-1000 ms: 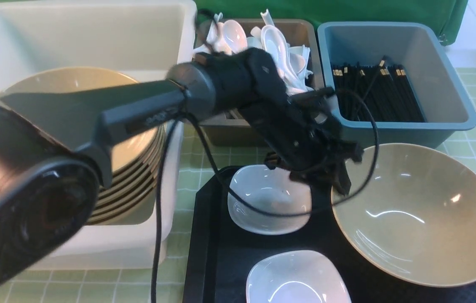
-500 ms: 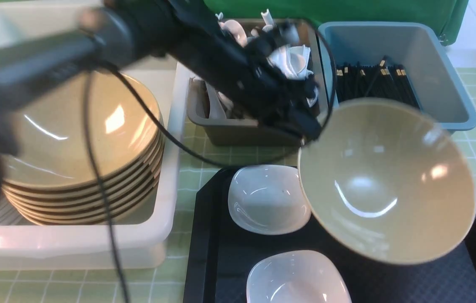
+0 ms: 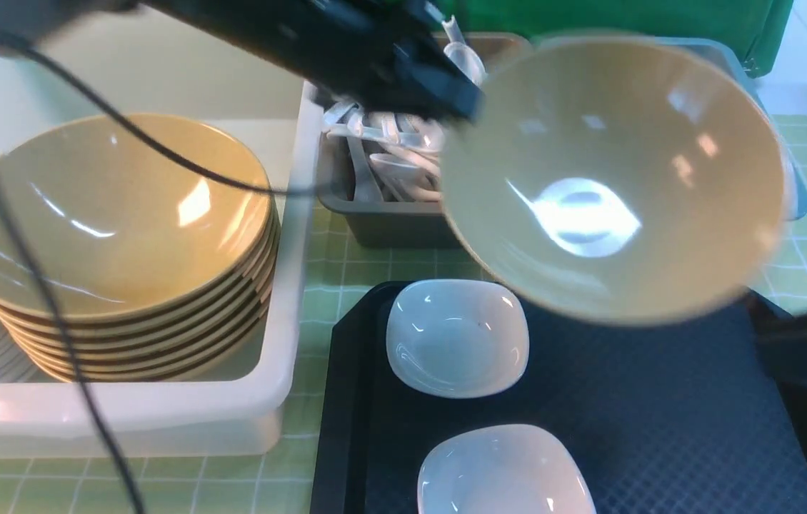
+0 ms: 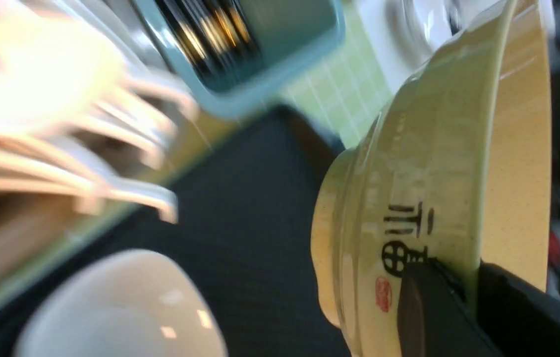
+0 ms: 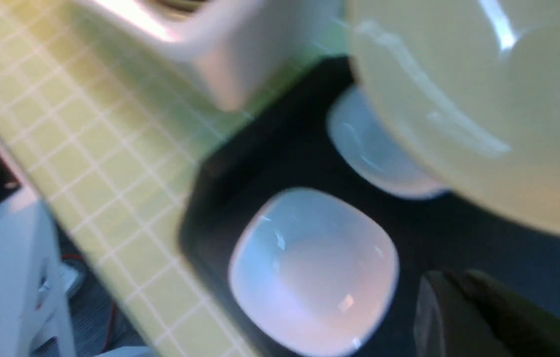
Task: On green table put chopsticks spoon bowls plates into blue grey white boxes.
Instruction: 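Place the tan bowl onto the bowl stack in the left bin with the left gripper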
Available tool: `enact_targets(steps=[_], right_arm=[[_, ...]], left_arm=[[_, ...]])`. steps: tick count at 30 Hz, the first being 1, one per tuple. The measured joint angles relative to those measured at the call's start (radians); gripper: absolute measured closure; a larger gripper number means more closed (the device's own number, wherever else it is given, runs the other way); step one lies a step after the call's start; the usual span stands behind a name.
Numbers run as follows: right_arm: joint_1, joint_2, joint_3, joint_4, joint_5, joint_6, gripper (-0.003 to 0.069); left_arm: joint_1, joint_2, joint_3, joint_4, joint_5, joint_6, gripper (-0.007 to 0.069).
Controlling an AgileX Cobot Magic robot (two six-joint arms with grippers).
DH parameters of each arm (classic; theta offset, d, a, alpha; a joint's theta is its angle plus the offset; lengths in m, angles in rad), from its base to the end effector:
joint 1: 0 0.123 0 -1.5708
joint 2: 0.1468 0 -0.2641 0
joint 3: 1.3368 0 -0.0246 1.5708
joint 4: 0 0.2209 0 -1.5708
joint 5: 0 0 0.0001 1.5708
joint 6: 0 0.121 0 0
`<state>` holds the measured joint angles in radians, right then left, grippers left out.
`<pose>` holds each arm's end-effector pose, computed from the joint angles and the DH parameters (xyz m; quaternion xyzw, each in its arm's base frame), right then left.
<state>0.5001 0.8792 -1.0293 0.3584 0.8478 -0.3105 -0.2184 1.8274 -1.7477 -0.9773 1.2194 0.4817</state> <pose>0.1337 0.1094 0.3609 -0.3047 0.8189 0.2153 0.4361 0.3373 -0.1714 0.3289 0.2225 0.8436 -0.4378 0.2169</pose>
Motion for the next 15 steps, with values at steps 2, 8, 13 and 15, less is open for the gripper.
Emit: enact_targets(steps=[2,8,13,15], right_arm=[[0.0,0.05,-0.049,0.023,0.002,-0.036,0.0634],[0.001,0.253,-0.245,0.096,0.018,-0.145,0.0634],[0.02,0.386,-0.34,0.253,0.014,-0.273,0.063],[0.036,0.438,-0.362,0.311,0.009,-0.317,0.0628]], left_arm=[[0.053,-0.046,0.002,0.018,0.0,-0.009,0.0606],[0.312,-0.255,0.141,0.094,0.013,-0.057,0.0606],[0.607,-0.382,0.352,0.063,0.017,-0.044,0.0606],[0.722,-0.413,0.424,0.061,0.011,-0.035,0.0606]])
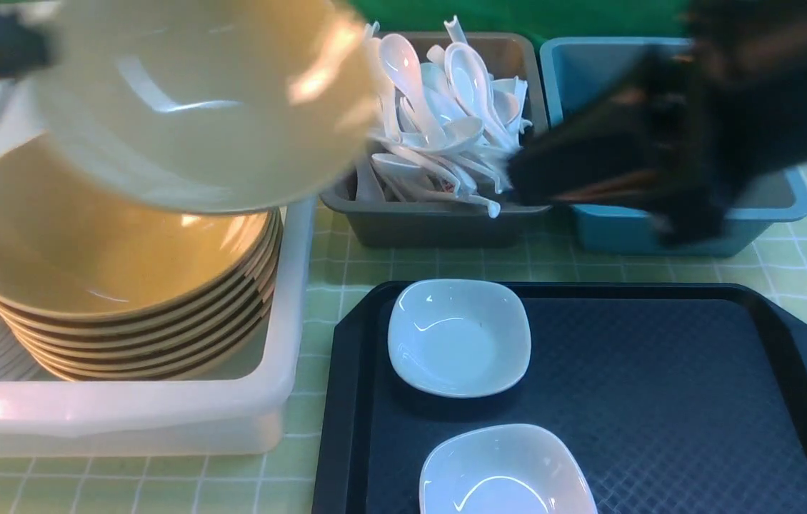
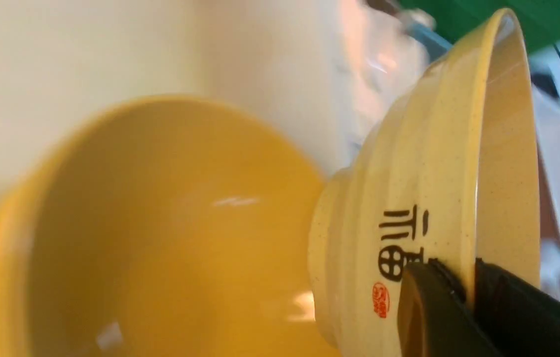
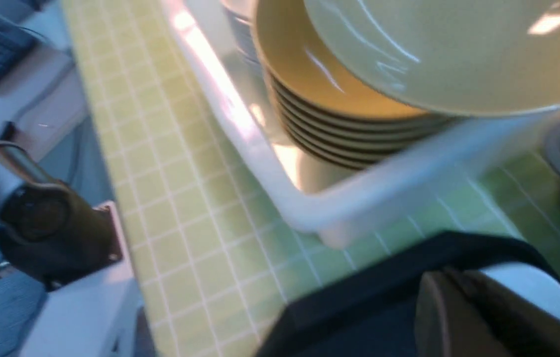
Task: On green table put chopsticks spoon bowls plates into blue grey white boxes.
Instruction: 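Place the tan bowl onto the bowl stack in the left bin with the left gripper, then grasp the small white bowl on the black tray by its rim with the left gripper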
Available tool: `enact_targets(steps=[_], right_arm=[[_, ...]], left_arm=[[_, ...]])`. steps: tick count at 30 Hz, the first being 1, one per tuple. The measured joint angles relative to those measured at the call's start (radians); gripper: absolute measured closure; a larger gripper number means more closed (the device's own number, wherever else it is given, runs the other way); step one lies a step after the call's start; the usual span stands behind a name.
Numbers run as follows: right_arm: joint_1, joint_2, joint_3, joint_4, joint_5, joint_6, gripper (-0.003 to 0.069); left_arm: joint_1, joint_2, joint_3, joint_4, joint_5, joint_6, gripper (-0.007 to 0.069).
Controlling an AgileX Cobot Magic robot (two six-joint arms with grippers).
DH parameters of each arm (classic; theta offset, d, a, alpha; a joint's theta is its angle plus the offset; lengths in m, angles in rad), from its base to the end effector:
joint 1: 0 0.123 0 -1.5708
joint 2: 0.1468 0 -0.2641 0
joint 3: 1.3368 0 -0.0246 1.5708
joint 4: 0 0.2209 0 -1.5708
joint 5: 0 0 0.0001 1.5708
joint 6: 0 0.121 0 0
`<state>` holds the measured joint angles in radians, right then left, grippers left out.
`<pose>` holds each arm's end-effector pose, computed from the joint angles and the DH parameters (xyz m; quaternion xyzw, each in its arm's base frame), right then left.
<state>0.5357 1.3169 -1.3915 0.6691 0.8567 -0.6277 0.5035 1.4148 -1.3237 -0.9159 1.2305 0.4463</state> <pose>0.2080 0.1894 0.3874 -0.3952 0.7639 0.2971 0.4147 0.2702 0.0455 0.3412 -0.1010 0.8818 -0.3187 0.3327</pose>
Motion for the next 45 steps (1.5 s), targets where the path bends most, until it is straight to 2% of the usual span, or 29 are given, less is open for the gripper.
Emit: enact_targets(steps=[2,5,11,13,16,17,18,20,27,28,29,30,33,34,36,39,43,44,45], right_arm=[[0.023,0.048,-0.015,0.036,-0.003,-0.024,0.0625],[0.042,0.106,-0.03,0.055,-0.009,-0.039,0.0623],[0.045,0.141,-0.037,0.058,-0.016,-0.05,0.0621],[0.045,0.141,-0.041,0.061,-0.019,-0.052,0.0621],[0.045,0.141,-0.043,0.064,-0.021,-0.053,0.0617],[0.045,0.141,-0.043,0.064,-0.021,-0.053,0.0617],[0.045,0.141,-0.043,0.064,-0.021,-0.052,0.0615],[0.045,0.141,-0.043,0.066,-0.021,-0.043,0.0612],[0.031,0.141,-0.043,0.071,0.033,0.015,0.06],[0.016,0.141,-0.043,0.067,0.055,0.035,0.0596],[0.014,0.141,-0.043,0.066,0.057,0.039,0.0594],[0.0,0.141,-0.043,0.053,0.079,0.057,0.059],[-0.028,0.138,-0.044,0.025,0.116,0.08,0.0582],[-0.028,0.138,-0.044,0.022,0.119,0.081,0.058],[-0.04,0.116,-0.041,-0.023,0.138,0.104,0.0573],[-0.046,0.057,-0.023,-0.075,0.148,0.129,0.0561],[-0.047,-0.022,0.005,-0.103,0.153,0.138,0.0555],[-0.047,-0.069,0.024,-0.106,0.158,0.141,0.055],[-0.047,-0.094,0.036,-0.111,0.159,0.142,0.0549]], left_arm=[[0.085,-0.015,0.049,0.007,-0.009,0.002,0.0606],[0.119,-0.015,0.084,0.03,-0.022,0.003,0.0606],[0.095,-0.011,0.106,0.069,-0.014,-0.058,0.0606],[0.067,-0.011,0.106,0.116,-0.014,-0.095,0.0605],[0.011,-0.011,0.106,0.258,-0.014,-0.199,0.0601],[0.008,-0.011,0.106,0.258,-0.014,-0.199,0.06],[-0.02,-0.011,0.106,0.33,-0.013,-0.242,0.0578],[-0.046,-0.011,0.106,0.391,-0.023,-0.272,0.055],[-0.147,-0.018,0.106,0.5,-0.046,-0.333,0.0386],[-0.16,-0.026,0.106,0.521,-0.05,-0.357,0.0328],[-0.162,-0.029,0.106,0.525,-0.051,-0.363,0.0312],[-0.169,-0.045,0.106,0.541,-0.058,-0.381,0.025],[-0.172,-0.099,0.106,0.595,-0.055,-0.395,0.0137],[-0.172,-0.103,0.106,0.599,-0.053,-0.395,0.0137],[-0.171,-0.154,0.099,0.62,-0.038,-0.4,0.0073],[-0.196,-0.239,0.089,0.614,-0.027,-0.401,0.0043],[-0.314,-0.313,0.087,0.562,-0.018,-0.367,0.0046],[-0.415,-0.334,0.099,0.504,-0.021,-0.328,0.0048],[-0.464,-0.338,0.107,0.471,-0.025,-0.309,0.0048]])
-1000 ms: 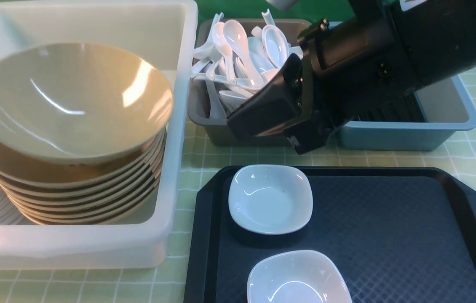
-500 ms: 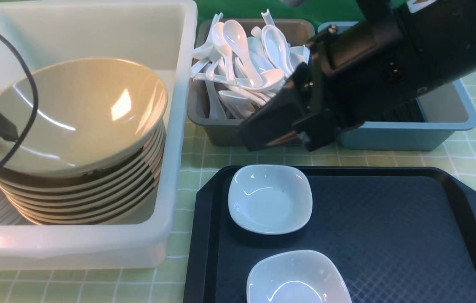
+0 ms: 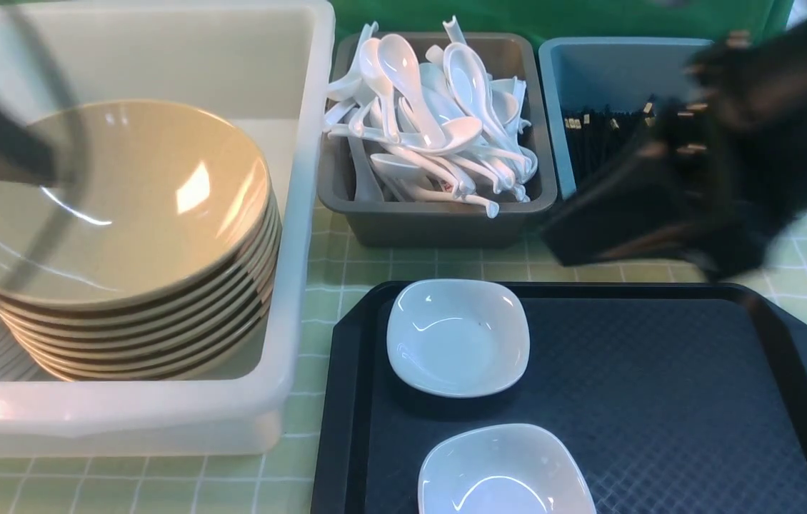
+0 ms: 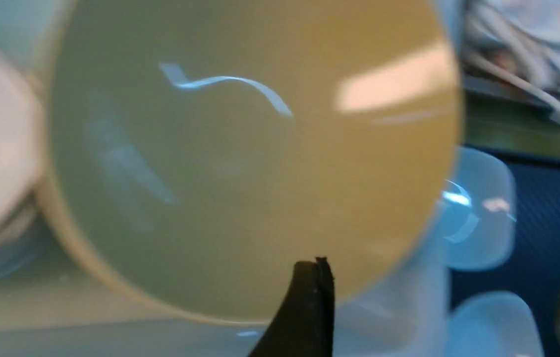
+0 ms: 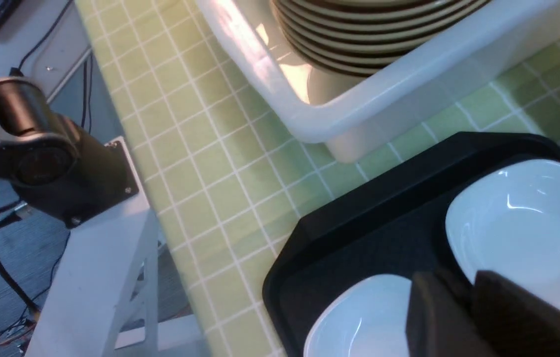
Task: On green table put chopsticks spoon bowls plates into blue grey white boxes.
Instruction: 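Grasp the small white bowl on the black tray by its rim with the left gripper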
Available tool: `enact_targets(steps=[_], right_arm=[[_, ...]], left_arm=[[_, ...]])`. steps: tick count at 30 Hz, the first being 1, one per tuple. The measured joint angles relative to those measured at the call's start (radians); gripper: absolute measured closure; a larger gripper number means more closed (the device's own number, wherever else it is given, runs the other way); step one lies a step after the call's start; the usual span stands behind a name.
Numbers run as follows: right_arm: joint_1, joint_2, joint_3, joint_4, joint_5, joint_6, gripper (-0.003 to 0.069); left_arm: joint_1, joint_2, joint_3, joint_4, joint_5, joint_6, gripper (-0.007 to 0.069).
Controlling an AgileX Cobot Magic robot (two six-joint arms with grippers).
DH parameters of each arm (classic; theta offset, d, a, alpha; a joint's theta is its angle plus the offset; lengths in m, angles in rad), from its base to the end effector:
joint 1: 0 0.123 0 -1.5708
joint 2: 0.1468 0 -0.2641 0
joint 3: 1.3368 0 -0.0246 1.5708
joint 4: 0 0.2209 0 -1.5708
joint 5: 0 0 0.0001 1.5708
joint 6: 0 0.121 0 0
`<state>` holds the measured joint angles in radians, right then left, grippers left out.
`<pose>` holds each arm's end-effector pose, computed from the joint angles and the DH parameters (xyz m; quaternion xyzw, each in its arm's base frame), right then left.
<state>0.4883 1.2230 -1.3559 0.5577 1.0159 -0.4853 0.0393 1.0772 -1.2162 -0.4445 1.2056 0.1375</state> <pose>0.1852 0.1601 0.3827 -0.3759 0.8082 0.2719 0.3629 0.1867 -0.0413 0.3551 0.0305 0.9327 -0.1939 0.3025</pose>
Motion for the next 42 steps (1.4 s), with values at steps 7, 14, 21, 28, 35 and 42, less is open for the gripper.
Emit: enact_targets(steps=[7,14,21,28,35,42], right_arm=[[0.0,-0.108,0.072,-0.007,0.008,0.034,0.0541],[0.0,-0.148,0.125,-0.011,0.018,0.043,0.0531],[0.0,-0.186,0.13,-0.012,0.019,0.043,0.0522],[0.0,-0.205,0.13,-0.012,0.02,0.042,0.0515],[0.0,-0.205,0.13,-0.012,0.023,0.042,0.0508],[0.0,-0.205,0.13,-0.012,0.023,0.042,0.0502]], left_arm=[[-0.425,0.132,0.048,-0.142,-0.192,0.055,0.0048],[-0.635,0.509,-0.14,-0.052,-0.171,-0.013,0.0048],[-0.669,0.801,-0.374,0.198,-0.034,-0.209,0.0048],[-0.677,0.936,-0.394,0.309,-0.027,-0.276,0.0048],[-0.677,0.97,-0.395,0.341,-0.064,-0.299,0.0048],[-0.677,0.973,-0.397,0.419,-0.069,-0.344,0.0048]])
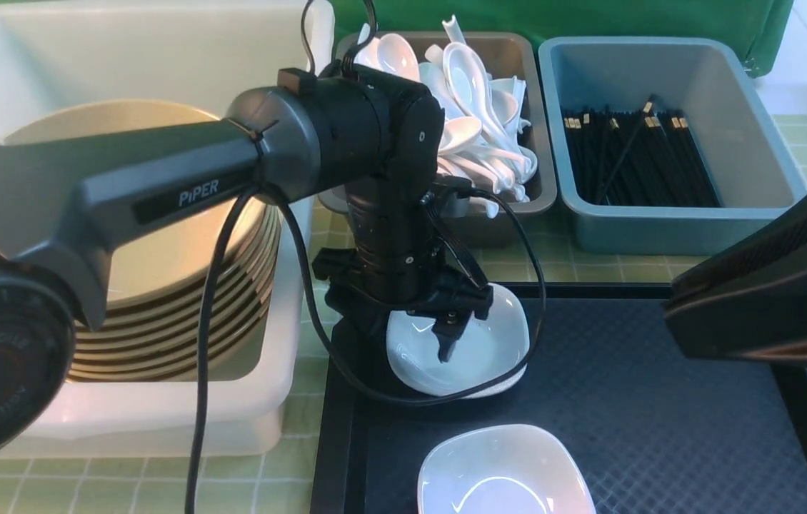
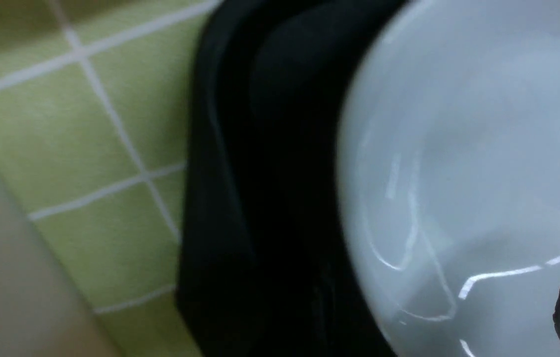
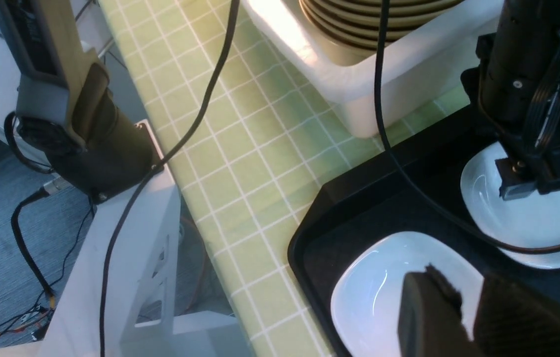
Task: On green table put chopsticks spoon bowls plates into blue grey white boxes.
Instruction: 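Grasp the small white bowl on the black tray by its rim with the left gripper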
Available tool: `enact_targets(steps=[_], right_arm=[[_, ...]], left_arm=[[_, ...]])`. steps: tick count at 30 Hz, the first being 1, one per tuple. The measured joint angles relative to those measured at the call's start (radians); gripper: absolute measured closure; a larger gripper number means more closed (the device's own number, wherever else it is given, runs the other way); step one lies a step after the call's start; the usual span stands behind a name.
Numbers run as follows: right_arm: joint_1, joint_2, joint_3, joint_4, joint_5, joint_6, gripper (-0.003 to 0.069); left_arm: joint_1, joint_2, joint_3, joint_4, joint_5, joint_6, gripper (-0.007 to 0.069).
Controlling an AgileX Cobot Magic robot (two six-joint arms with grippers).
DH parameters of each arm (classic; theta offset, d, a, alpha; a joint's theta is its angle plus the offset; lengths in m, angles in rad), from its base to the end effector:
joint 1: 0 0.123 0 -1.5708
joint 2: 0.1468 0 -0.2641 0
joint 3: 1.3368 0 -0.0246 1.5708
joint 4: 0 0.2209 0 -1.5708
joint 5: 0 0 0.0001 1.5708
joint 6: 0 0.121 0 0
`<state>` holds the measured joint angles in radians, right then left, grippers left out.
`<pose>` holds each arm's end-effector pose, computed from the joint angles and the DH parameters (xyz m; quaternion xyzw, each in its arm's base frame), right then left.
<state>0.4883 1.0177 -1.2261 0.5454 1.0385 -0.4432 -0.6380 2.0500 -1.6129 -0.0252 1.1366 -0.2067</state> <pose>0.1375 0.1343 0.3860 -0.3676 0.8021 0.2761 0.3812 0.3042 -0.2290 0.1639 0.2091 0.9769 -0.0279 0.0337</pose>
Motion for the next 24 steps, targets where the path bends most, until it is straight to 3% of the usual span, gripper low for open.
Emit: enact_targets(steps=[10,14,20,24], right_arm=[[0.0,0.0,0.0,0.0,0.001,0.0,0.0492],[0.0,0.0,0.0,0.0,0.017,0.0,0.0487],[0.0,0.0,0.0,0.0,0.024,0.0,0.0483],[0.0,0.0,0.0,0.0,0.027,-0.001,0.0477]], left_arm=[[0.0,0.048,0.0,-0.087,-0.102,0.022,0.0055],[0.006,0.071,0.0,-0.122,-0.098,0.036,0.0197],[0.046,0.079,-0.001,-0.248,-0.095,0.112,0.0528],[0.085,0.075,-0.005,-0.379,-0.078,0.201,0.0596]])
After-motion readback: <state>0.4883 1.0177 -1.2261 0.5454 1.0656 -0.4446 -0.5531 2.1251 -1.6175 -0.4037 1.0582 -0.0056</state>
